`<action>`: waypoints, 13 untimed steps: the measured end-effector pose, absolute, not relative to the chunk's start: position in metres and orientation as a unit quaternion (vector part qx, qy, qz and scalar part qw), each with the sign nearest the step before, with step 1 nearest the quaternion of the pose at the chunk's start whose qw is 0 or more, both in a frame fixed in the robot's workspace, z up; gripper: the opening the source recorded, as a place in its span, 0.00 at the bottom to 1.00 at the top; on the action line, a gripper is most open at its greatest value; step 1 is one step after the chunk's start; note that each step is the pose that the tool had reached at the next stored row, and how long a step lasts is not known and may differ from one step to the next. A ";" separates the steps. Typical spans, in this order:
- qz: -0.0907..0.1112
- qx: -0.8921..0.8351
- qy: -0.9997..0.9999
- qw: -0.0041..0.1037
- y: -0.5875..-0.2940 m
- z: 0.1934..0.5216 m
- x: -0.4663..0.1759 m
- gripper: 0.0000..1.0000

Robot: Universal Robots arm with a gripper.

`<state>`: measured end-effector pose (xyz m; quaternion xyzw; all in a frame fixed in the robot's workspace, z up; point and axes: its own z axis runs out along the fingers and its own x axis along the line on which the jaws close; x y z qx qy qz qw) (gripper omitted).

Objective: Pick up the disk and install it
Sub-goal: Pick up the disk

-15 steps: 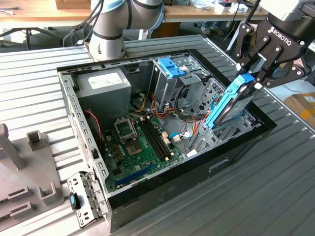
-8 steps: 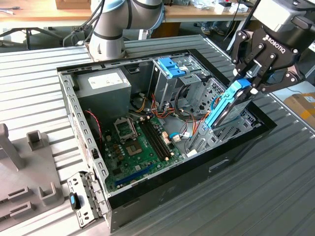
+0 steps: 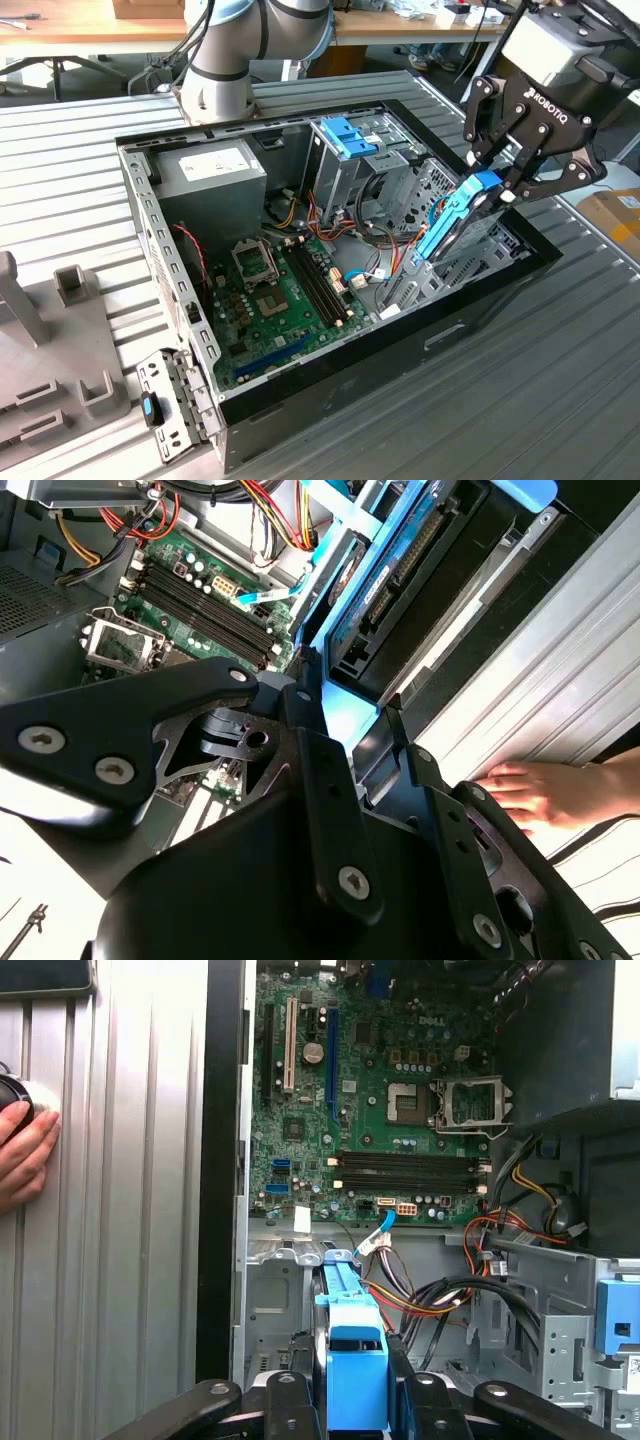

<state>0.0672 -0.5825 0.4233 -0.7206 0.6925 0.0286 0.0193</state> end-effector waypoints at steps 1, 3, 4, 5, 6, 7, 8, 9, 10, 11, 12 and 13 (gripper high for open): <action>0.029 -0.721 0.693 0.019 -0.582 0.419 0.067 0.37; 0.029 -0.721 0.693 0.019 -0.583 0.414 0.067 0.37; 0.029 -0.721 0.693 0.019 -0.582 0.412 0.067 0.37; 0.029 -0.721 0.693 0.019 -0.582 0.411 0.067 0.37; 0.029 -0.721 0.693 0.019 -0.582 0.409 0.067 0.37; 0.029 -0.721 0.693 0.019 -0.582 0.409 0.067 0.37; 0.029 -0.721 0.693 0.019 -0.582 0.409 0.067 0.37; 0.029 -0.721 0.693 0.019 -0.582 0.408 0.067 0.37; 0.029 -0.721 0.693 0.020 -0.583 0.406 0.067 0.37; 0.029 -0.721 0.693 0.019 -0.582 0.403 0.067 0.37; 0.029 -0.721 0.693 0.019 -0.582 0.398 0.067 0.37; 0.029 -0.721 0.693 0.019 -0.582 0.396 0.067 0.37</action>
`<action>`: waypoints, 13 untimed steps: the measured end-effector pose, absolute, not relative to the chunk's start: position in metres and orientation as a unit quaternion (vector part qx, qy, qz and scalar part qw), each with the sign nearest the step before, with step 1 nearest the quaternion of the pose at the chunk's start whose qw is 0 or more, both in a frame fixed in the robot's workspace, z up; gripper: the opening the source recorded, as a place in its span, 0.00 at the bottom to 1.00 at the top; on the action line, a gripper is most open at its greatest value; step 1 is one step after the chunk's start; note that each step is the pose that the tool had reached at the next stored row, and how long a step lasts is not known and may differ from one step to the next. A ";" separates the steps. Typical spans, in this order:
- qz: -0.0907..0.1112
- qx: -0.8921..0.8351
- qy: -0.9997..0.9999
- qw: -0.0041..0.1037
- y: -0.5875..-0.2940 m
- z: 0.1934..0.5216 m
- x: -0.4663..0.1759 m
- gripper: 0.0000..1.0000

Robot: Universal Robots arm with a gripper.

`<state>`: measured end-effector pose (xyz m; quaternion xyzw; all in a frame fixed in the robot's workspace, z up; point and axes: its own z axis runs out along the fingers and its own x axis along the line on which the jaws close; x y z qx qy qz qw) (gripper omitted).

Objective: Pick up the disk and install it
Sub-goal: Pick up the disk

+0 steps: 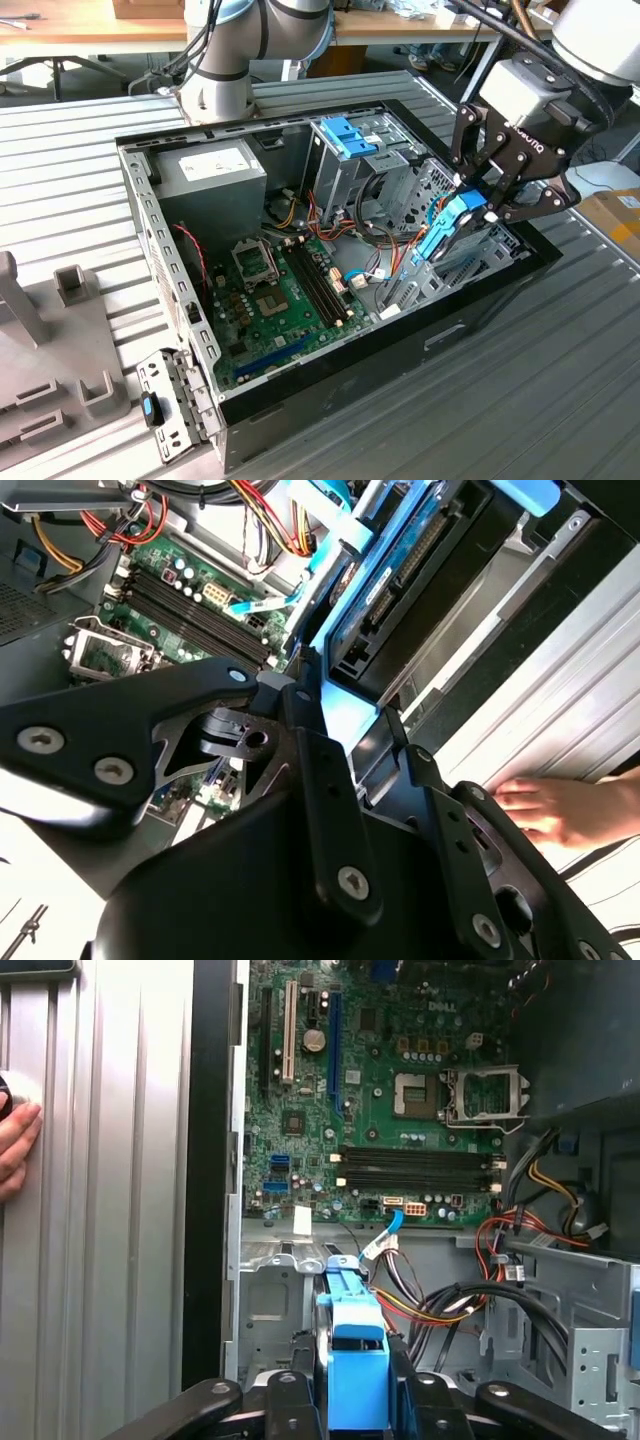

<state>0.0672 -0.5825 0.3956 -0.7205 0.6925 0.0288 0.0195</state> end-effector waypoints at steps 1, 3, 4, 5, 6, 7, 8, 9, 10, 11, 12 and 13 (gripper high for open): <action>0.029 -0.721 0.693 0.019 -0.582 0.394 0.067 0.37; 0.029 -0.721 0.693 0.019 -0.582 0.389 0.067 0.37; 0.029 -0.721 0.693 0.019 -0.582 0.389 0.067 0.37; 0.029 -0.721 0.693 0.019 -0.582 0.389 0.067 0.37; 0.029 -0.721 0.693 0.019 -0.582 0.389 0.067 0.37; 0.029 -0.721 0.693 0.020 -0.582 0.388 0.067 0.37; 0.029 -0.721 0.693 0.019 -0.582 0.387 0.067 0.37; 0.029 -0.721 0.693 0.019 -0.582 0.387 0.067 0.37; 0.029 -0.721 0.693 0.019 -0.582 0.387 0.067 0.37; 0.029 -0.721 0.693 0.019 -0.583 0.387 0.067 0.37; 0.029 -0.721 0.693 0.019 -0.582 0.387 0.067 0.37; 0.029 -0.721 0.693 0.019 -0.582 0.386 0.067 0.37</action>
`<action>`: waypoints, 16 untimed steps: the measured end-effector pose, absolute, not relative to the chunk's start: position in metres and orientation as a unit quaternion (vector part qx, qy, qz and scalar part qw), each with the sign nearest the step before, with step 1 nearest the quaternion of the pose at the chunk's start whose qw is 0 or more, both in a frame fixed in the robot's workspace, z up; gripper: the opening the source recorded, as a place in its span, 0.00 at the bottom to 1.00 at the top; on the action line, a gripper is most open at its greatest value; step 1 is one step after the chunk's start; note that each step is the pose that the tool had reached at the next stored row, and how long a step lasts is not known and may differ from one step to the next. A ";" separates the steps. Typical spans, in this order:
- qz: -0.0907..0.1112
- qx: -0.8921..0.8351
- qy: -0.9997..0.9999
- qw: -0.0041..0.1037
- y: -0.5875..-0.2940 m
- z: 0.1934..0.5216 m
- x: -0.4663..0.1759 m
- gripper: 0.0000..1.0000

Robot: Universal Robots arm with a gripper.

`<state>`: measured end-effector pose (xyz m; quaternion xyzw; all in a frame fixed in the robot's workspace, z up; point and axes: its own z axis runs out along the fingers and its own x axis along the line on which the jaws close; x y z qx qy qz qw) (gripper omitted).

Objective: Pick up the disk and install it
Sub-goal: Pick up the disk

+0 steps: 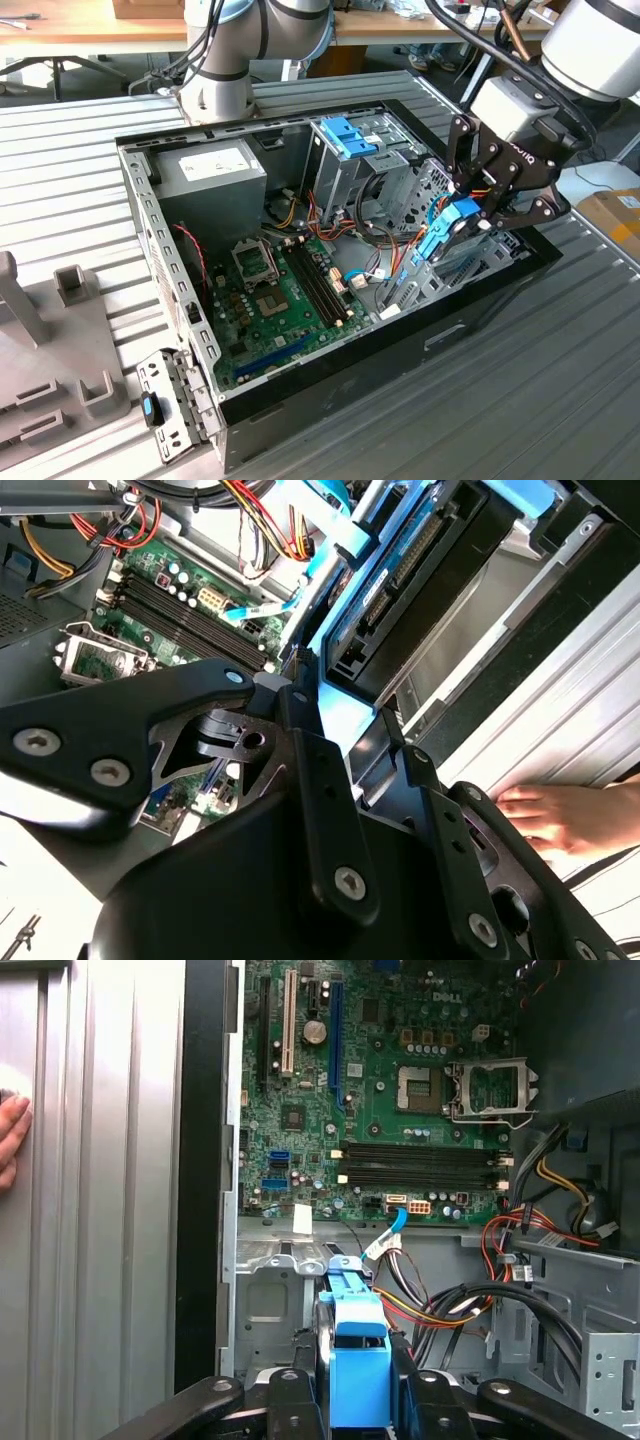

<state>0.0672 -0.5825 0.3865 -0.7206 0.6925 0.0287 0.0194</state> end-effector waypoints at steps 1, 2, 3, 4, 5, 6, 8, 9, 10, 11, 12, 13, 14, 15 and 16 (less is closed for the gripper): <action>0.029 -0.721 0.693 0.019 -0.582 0.386 0.067 0.37; 0.029 -0.721 0.693 0.020 -0.582 0.386 0.067 0.37; 0.029 -0.721 0.693 0.019 -0.582 0.386 0.067 0.37; 0.029 -0.721 0.693 0.019 -0.582 0.386 0.067 0.37; 0.029 -0.721 0.693 0.019 -0.582 0.386 0.067 0.37; 0.029 -0.721 0.693 0.019 -0.582 0.386 0.067 0.37; 0.029 -0.721 0.693 0.020 -0.583 0.385 0.067 0.38; 0.029 -0.721 0.693 0.020 -0.582 0.385 0.067 0.44; 0.029 -0.721 0.693 0.019 -0.582 0.385 0.067 0.44; 0.029 -0.721 0.693 0.019 -0.582 0.385 0.067 0.44; 0.029 -0.721 0.693 0.019 -0.582 0.385 0.067 0.44; 0.029 -0.721 0.693 0.019 -0.582 0.385 0.067 0.44; 0.029 -0.721 0.693 0.019 -0.582 0.385 0.067 0.44; 0.029 -0.721 0.693 0.019 -0.582 0.385 0.067 0.44; 0.029 -0.721 0.693 0.019 -0.582 0.385 0.067 0.44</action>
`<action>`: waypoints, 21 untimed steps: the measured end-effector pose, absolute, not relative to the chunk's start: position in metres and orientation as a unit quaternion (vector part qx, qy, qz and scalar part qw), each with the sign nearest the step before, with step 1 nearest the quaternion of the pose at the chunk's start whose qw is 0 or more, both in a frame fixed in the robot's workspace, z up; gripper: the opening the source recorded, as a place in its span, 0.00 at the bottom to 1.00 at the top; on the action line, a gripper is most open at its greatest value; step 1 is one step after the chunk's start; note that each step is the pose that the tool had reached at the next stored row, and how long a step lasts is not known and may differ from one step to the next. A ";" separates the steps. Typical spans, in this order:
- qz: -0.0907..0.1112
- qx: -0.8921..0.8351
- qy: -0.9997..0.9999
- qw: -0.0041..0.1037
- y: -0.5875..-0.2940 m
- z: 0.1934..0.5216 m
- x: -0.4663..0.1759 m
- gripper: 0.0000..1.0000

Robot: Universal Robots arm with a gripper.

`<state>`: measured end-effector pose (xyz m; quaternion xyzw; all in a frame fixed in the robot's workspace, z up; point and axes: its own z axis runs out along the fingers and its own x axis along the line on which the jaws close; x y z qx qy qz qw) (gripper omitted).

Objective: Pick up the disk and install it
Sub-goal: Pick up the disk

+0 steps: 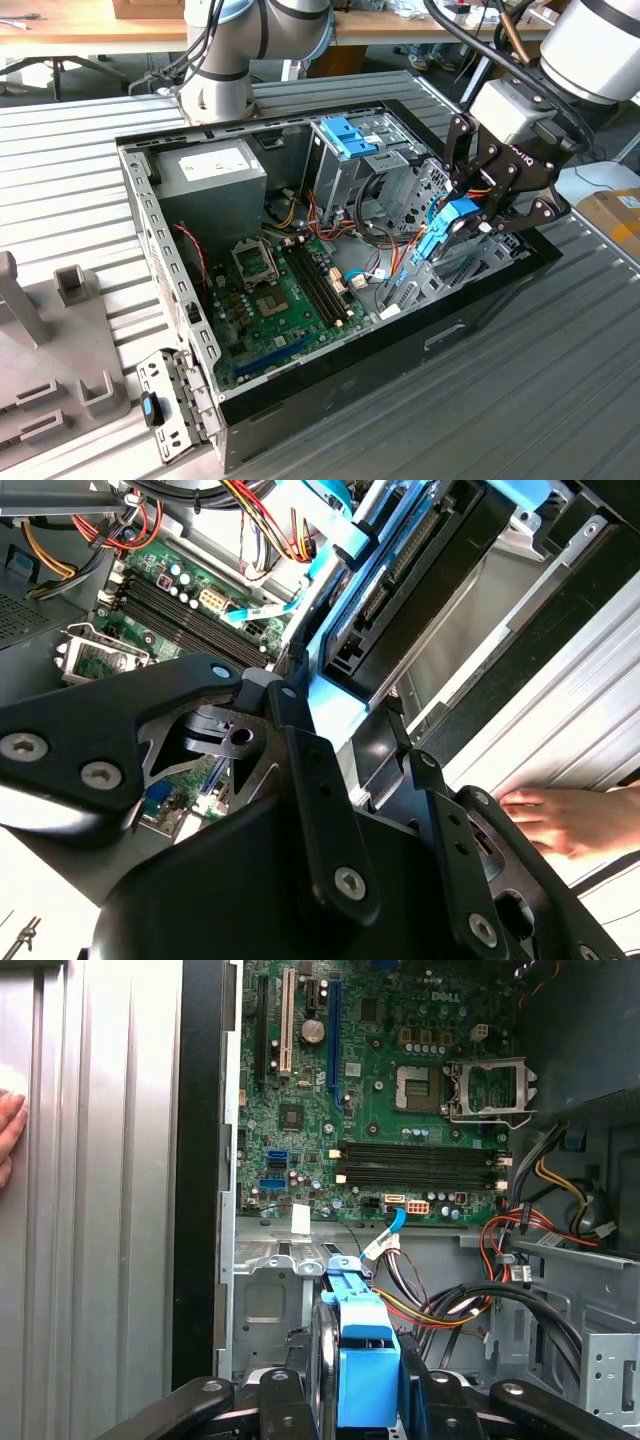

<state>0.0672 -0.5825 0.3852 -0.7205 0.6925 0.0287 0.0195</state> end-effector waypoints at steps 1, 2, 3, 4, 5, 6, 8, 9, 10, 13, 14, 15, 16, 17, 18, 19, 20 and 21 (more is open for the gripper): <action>0.029 -0.721 0.693 0.019 -0.582 0.385 0.067 0.44; 0.029 -0.721 0.693 0.019 -0.582 0.385 0.067 0.44; 0.029 -0.721 0.693 0.019 -0.582 0.385 0.067 0.44; 0.029 -0.721 0.693 0.019 -0.582 0.385 0.067 0.44; 0.029 -0.721 0.693 0.019 -0.582 0.385 0.067 0.44; 0.029 -0.721 0.693 0.019 -0.582 0.385 0.067 0.44; 0.029 -0.721 0.693 0.019 -0.582 0.385 0.067 0.44; 0.029 -0.721 0.693 0.019 -0.582 0.385 0.067 0.44; 0.029 -0.721 0.693 0.019 -0.582 0.385 0.067 0.43; 0.029 -0.721 0.693 0.019 -0.582 0.385 0.067 0.36; 0.029 -0.721 0.693 0.019 -0.582 0.385 0.067 0.36; 0.029 -0.721 0.693 0.019 -0.582 0.385 0.067 0.36; 0.029 -0.721 0.693 0.019 -0.582 0.385 0.067 0.36; 0.029 -0.721 0.693 0.019 -0.582 0.385 0.067 0.36; 0.029 -0.721 0.693 0.019 -0.582 0.385 0.067 0.36; 0.029 -0.721 0.693 0.019 -0.582 0.385 0.067 0.36; 0.029 -0.721 0.692 0.020 -0.582 0.386 0.067 0.36; 0.029 -0.721 0.693 0.020 -0.583 0.390 0.067 0.36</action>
